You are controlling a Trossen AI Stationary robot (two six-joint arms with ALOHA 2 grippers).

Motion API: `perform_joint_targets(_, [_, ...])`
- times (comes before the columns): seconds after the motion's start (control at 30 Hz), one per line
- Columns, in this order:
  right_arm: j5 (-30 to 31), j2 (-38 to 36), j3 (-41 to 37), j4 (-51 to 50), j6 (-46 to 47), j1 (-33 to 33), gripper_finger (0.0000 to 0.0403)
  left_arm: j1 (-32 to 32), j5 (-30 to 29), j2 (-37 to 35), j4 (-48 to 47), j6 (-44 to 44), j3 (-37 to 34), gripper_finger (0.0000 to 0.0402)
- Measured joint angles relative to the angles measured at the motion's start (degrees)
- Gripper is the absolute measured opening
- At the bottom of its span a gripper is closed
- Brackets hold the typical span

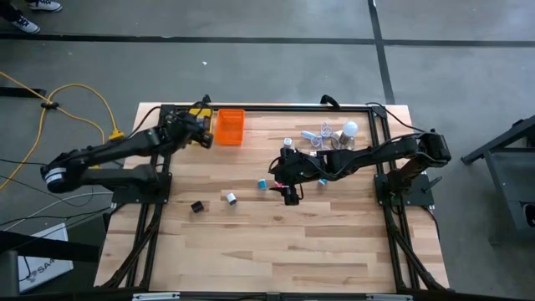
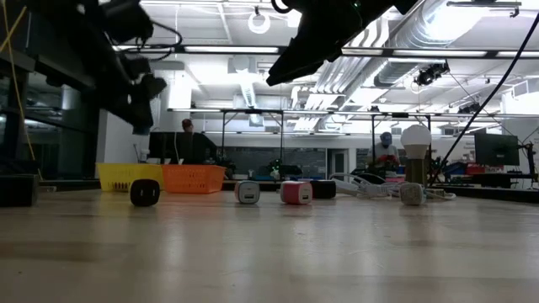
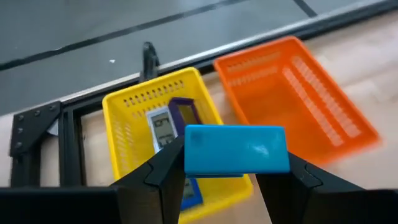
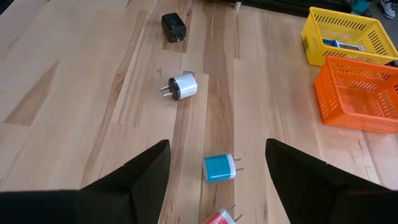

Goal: Pick & Place Office items
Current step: Put the light blue digital clock into the yellow basket

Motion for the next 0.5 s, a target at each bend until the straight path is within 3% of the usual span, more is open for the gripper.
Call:
perform_joint_targets(0.3, [0.0,0.0,0.0,-0.02,0.0,-0.01,0.0251,8.37,0.76,0.0,14.74,2.67,-10.86,0.0163])
perform_joint_targets(0.5, [0.0,0.0,0.0,0.0,0.0,-0.02,0.0251,12.13,7.52,0.05,19.04,3.03,-13.78,0.0163])
